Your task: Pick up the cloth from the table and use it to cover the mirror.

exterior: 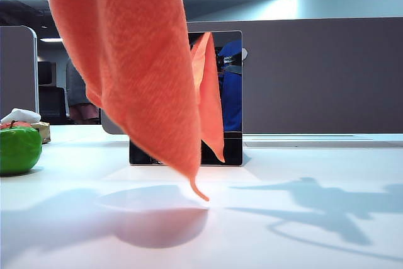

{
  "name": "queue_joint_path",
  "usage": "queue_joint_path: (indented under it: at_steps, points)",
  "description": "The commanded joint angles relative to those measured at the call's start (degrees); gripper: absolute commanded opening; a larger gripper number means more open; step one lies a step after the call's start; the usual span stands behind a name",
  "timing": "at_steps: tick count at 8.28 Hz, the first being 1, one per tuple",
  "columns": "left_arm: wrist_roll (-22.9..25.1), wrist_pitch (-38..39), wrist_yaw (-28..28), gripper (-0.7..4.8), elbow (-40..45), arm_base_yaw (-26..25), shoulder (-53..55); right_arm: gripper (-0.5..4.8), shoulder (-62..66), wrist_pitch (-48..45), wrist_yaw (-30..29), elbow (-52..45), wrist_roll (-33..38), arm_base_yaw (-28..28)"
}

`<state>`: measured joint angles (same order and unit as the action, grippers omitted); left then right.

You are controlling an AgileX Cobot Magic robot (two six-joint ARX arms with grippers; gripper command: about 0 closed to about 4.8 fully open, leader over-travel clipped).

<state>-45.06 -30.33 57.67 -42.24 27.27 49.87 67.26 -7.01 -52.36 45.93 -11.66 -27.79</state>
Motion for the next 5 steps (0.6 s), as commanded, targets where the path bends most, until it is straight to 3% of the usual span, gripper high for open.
queue_joint_path:
  at_steps: [1, 3, 5]
  points:
    - [18.29, 12.31, -1.20, -0.06, -3.93, 1.79, -0.24, 3.39, -1.27, 1.25, -3.34, 0.85, 0.04, 0.02]
    - [22.67, 25.86, 0.72, -0.06, -11.93, 4.74, -1.49, 3.39, -1.53, 2.60, -8.33, 0.98, -0.68, 0.02]
    - [22.16, 29.22, 1.33, -0.06, -12.02, 6.19, -3.69, 3.39, -1.51, 1.57, -9.60, 1.01, -1.05, 0.02]
